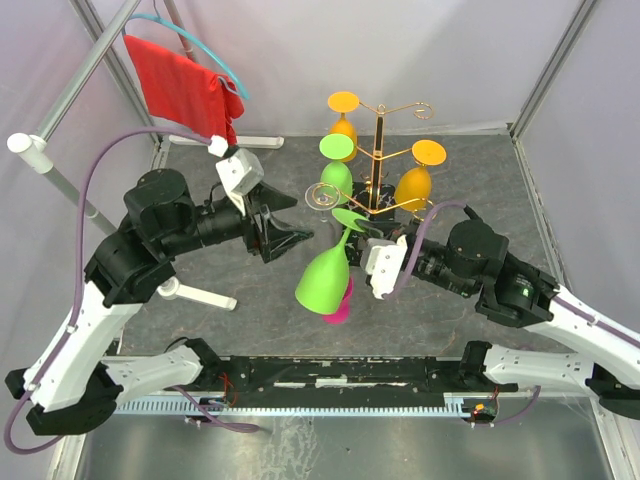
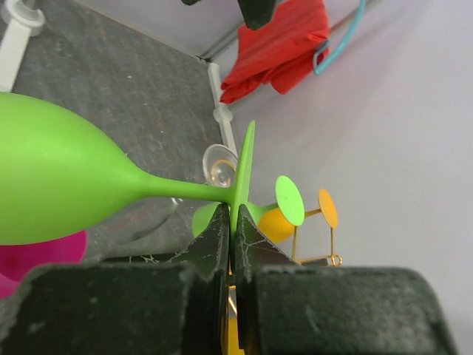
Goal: Place the wine glass upside down on the wine glass rack
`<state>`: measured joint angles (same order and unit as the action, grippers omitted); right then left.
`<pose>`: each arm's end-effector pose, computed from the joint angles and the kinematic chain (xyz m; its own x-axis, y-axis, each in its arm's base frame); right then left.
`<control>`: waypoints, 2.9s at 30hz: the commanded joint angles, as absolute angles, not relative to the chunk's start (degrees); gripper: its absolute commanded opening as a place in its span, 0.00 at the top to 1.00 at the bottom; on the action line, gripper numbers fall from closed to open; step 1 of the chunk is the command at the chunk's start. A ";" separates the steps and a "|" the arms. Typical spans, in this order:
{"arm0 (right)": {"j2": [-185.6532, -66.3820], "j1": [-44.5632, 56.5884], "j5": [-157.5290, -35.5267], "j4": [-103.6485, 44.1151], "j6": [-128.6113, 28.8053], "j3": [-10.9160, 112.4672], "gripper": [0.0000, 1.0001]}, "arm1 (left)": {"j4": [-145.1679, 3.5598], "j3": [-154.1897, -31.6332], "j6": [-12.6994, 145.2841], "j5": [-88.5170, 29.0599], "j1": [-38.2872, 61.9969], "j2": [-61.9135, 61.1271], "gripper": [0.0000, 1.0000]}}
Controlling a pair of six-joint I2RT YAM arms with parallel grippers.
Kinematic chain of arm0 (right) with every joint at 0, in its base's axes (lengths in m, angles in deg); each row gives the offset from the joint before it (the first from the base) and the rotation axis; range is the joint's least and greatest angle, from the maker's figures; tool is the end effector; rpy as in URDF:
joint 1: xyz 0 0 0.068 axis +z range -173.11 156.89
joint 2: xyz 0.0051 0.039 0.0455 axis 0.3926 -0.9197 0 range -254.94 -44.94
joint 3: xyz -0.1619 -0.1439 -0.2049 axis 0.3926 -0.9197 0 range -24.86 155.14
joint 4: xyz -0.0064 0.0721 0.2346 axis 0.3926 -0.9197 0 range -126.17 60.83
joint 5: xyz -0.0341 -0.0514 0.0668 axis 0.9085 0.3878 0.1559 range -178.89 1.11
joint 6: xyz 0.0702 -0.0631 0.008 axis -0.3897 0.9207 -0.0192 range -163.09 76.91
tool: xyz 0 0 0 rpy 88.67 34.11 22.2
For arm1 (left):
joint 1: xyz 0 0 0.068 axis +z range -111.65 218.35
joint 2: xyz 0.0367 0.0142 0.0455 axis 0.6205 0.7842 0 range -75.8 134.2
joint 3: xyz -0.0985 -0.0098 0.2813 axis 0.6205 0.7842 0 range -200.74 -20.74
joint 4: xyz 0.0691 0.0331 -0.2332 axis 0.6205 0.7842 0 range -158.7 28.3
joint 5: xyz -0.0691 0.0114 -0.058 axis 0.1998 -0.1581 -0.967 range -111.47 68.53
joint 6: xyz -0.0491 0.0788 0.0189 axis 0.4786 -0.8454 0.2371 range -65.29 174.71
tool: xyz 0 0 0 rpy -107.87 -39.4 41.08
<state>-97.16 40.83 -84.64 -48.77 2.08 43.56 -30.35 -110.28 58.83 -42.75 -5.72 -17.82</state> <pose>0.0950 0.1801 0.4545 0.5940 -0.3953 -0.7007 -0.6273 0.3178 -0.7110 0.1088 -0.1487 0.5116 -0.1498 0.0520 -0.9873 0.8986 0.4236 -0.1141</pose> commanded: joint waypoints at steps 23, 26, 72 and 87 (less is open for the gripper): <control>-101.86 40.66 -97.67 -57.00 0.58 50.03 0.99 | -61.08 -78.33 26.26 -50.43 -5.77 -36.68 0.72; -102.68 40.63 -98.21 -56.14 0.51 50.05 0.99 | -60.99 -77.85 26.14 -51.01 -5.79 -36.20 0.73; -98.67 40.69 -88.57 -46.11 1.26 44.99 0.26 | -56.88 -78.50 23.78 -52.84 -5.83 -31.65 0.97; -108.65 40.72 -74.24 -70.00 -43.14 72.01 0.27 | -55.17 -86.04 14.51 -45.87 -5.85 -31.65 0.97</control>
